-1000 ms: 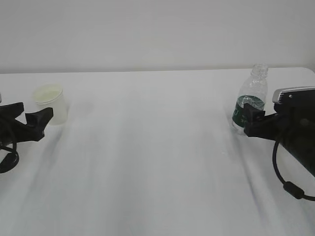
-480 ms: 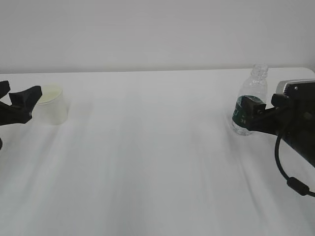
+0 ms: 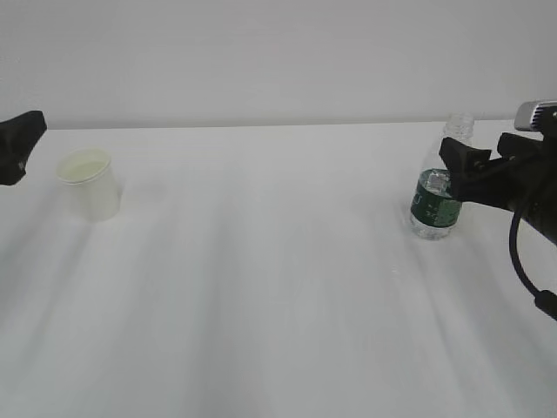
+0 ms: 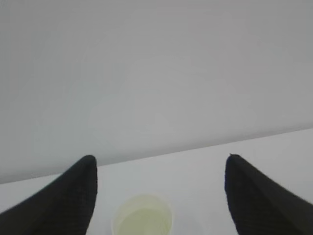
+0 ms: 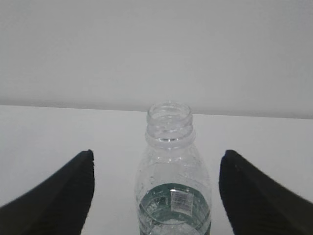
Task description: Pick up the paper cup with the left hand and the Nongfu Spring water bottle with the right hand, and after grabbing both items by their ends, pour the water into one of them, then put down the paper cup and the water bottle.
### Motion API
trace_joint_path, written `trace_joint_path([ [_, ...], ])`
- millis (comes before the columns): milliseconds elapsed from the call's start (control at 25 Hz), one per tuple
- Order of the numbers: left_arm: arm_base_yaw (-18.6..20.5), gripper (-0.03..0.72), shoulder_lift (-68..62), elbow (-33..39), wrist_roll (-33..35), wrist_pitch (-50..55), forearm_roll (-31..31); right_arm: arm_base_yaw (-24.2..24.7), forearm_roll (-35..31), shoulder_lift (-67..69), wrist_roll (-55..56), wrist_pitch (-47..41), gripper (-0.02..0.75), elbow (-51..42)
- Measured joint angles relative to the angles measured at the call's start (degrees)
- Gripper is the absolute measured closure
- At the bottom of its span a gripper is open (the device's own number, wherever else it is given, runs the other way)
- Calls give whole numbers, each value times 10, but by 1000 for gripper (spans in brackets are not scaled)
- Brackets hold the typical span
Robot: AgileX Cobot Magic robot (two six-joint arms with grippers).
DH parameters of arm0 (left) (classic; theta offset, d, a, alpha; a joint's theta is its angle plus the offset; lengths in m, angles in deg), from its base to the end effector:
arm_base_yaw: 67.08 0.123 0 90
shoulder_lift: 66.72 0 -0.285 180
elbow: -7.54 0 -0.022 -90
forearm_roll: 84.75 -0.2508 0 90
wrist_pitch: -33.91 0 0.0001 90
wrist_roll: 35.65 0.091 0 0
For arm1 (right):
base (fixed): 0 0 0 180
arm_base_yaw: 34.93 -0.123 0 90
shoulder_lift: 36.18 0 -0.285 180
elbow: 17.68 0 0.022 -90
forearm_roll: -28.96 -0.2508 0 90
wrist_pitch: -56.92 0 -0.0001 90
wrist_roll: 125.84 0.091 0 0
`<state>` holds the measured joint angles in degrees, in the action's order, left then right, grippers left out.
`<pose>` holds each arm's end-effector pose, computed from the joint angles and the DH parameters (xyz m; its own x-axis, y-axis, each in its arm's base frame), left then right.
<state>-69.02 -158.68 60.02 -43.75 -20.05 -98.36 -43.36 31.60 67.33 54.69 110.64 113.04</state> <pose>0.2621 -0.0262 0.2145 -0.0219 0.0009 -0.9998 0.2234 0.9747 -0.0041 0.2870 0.0459 0.1726 -0.1531 -0.0409 -0.9874 -0.1856 0.9826 -0.0119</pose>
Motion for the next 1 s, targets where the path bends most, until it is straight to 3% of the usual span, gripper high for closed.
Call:
trace_joint_path([
  [1000,0,130,316,1,-8,159,33,0,0,-284,-5,-222,144,-2],
])
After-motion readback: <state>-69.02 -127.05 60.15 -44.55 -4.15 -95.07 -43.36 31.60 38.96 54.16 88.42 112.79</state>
